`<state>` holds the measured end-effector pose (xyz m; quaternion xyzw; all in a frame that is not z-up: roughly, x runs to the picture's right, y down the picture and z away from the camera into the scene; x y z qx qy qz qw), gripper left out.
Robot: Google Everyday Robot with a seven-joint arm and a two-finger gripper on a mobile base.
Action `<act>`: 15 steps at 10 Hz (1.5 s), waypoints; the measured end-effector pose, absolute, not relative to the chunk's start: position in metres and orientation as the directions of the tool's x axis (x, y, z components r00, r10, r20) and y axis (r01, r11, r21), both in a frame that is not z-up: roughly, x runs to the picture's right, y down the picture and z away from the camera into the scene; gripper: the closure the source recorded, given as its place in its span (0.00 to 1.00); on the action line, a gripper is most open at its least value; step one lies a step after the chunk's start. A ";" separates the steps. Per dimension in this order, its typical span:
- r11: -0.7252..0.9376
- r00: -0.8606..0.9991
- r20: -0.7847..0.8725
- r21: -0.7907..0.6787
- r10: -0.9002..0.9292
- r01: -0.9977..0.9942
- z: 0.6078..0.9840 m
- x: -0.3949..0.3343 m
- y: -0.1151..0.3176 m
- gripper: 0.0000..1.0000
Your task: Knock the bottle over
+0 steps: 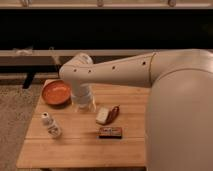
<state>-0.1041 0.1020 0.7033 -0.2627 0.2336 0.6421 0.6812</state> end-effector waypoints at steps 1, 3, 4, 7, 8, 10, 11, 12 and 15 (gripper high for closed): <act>0.037 0.066 -0.656 -0.058 0.752 -0.998 0.703 -0.104 0.102 0.35; 0.037 0.066 -0.656 -0.058 0.752 -0.998 0.703 -0.104 0.102 0.35; 0.037 0.066 -0.656 -0.058 0.752 -0.998 0.703 -0.104 0.102 0.35; 0.037 0.066 -0.656 -0.058 0.752 -0.998 0.703 -0.104 0.102 0.35; 0.037 0.065 -0.655 -0.058 0.753 -0.998 0.703 -0.105 0.101 0.35; 0.044 0.067 -0.644 -0.053 0.762 -0.998 0.702 -0.108 0.089 0.35; 0.056 0.083 -0.640 -0.062 0.764 -0.997 0.700 -0.118 0.084 0.35; 0.074 0.106 -0.634 -0.077 0.766 -0.994 0.697 -0.133 0.078 0.35; 0.152 0.216 -0.609 -0.155 0.763 -0.976 0.687 -0.210 0.057 0.35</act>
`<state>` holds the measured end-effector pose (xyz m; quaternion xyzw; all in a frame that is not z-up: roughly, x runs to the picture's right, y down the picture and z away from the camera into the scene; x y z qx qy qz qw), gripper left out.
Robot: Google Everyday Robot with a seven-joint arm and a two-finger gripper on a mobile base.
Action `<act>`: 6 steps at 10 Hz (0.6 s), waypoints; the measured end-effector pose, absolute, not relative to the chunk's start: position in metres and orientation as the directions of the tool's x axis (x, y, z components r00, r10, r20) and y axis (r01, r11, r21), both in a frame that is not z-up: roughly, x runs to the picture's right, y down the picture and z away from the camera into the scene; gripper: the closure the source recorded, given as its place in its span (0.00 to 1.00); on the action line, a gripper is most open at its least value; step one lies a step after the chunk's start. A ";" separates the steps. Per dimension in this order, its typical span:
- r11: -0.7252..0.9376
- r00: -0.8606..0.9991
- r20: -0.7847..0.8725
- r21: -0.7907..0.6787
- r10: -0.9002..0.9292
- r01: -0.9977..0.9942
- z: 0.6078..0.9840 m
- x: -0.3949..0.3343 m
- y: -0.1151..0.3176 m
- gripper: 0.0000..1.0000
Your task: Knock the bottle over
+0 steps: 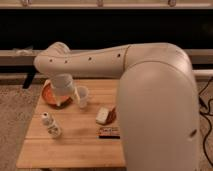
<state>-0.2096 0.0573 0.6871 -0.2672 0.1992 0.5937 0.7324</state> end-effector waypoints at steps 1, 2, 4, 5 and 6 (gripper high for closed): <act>0.180 0.255 -0.601 -0.183 0.758 -0.967 0.680 -0.232 0.058 0.35; 0.203 0.288 -0.592 -0.208 0.753 -0.957 0.673 -0.251 0.060 0.35; 0.263 0.375 -0.570 -0.271 0.731 -0.926 0.654 -0.296 0.071 0.35; 0.288 0.407 -0.563 -0.292 0.719 -0.912 0.647 -0.308 0.079 0.35; 0.305 0.427 -0.559 -0.302 0.711 -0.903 0.644 -0.312 0.084 0.35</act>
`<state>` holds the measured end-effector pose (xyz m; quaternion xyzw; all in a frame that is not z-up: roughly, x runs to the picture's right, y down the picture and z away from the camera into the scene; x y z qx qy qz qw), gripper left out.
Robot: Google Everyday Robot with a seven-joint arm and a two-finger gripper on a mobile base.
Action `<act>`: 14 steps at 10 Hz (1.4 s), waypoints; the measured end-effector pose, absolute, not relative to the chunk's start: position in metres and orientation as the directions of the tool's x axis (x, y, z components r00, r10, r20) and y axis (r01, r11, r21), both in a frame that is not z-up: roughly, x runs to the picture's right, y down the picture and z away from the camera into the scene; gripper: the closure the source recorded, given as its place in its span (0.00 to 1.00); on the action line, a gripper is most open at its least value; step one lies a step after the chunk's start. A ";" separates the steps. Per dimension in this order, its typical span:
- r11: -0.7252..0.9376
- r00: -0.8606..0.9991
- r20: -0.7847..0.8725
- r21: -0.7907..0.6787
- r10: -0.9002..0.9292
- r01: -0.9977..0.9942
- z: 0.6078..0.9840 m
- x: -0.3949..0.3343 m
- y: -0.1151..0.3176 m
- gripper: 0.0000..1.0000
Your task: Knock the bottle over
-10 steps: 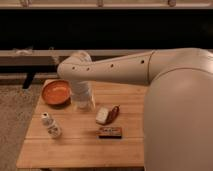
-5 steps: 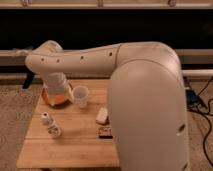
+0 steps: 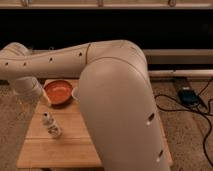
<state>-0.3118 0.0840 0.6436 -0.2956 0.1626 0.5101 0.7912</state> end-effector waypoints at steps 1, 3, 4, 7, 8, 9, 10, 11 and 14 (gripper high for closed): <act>0.324 0.447 -0.556 -0.311 0.701 -0.894 0.639 -0.314 0.092 0.35; 0.365 0.470 -0.541 -0.296 0.697 -0.883 0.634 -0.310 0.106 0.35; 0.375 0.468 -0.534 -0.280 0.704 -0.884 0.634 -0.303 0.109 0.35; 0.383 0.451 -0.525 -0.239 0.722 -0.892 0.641 -0.288 0.115 0.35; 0.382 0.445 -0.525 -0.232 0.725 -0.895 0.647 -0.285 0.115 0.35; 0.380 0.442 -0.529 -0.229 0.724 -0.896 0.651 -0.284 0.116 0.35; 0.376 0.439 -0.536 -0.228 0.721 -0.898 0.655 -0.283 0.118 0.35; 0.379 0.438 -0.543 -0.225 0.716 -0.898 0.662 -0.283 0.121 0.35; 0.382 0.430 -0.564 -0.209 0.705 -0.900 0.682 -0.282 0.126 0.35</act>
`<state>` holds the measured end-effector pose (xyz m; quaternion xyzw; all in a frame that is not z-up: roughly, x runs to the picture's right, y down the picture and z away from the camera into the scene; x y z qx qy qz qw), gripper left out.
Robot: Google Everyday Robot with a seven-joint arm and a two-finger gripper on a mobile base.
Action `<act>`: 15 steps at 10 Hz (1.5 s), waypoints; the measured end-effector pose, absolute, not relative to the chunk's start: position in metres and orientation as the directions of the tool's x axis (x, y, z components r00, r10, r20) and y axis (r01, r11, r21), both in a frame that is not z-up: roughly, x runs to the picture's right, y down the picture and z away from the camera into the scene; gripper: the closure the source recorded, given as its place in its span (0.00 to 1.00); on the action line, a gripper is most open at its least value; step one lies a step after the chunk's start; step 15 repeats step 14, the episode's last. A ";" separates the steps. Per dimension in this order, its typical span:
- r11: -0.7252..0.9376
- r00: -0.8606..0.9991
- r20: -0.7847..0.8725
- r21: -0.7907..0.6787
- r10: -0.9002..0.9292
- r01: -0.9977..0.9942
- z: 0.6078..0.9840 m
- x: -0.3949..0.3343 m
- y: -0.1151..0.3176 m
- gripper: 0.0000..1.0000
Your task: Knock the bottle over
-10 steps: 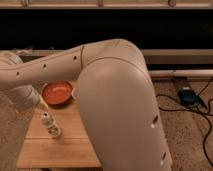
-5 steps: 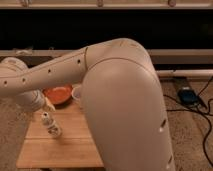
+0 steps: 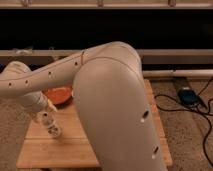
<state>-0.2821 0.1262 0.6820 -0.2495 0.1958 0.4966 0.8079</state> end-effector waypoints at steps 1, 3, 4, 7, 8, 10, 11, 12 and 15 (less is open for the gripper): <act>0.378 0.420 -0.569 -0.199 0.707 -0.904 0.686 -0.278 0.124 0.35; 0.355 0.391 -0.583 -0.181 0.712 -0.917 0.693 -0.264 0.117 0.35; 0.335 0.365 -0.594 -0.166 0.717 -0.928 0.698 -0.252 0.112 0.35; 0.287 0.298 -0.609 -0.119 0.735 -0.950 0.710 -0.211 0.093 0.35; 0.269 0.275 -0.614 -0.104 0.740 -0.957 0.712 -0.199 0.089 0.35; 0.249 0.256 -0.621 -0.101 0.741 -0.963 0.714 -0.188 0.087 0.35; 0.241 0.252 -0.624 -0.104 0.739 -0.965 0.714 -0.182 0.086 0.35; 0.236 0.266 -0.621 -0.132 0.737 -0.963 0.712 -0.183 0.087 0.35; 0.236 0.273 -0.619 -0.143 0.737 -0.961 0.712 -0.186 0.088 0.35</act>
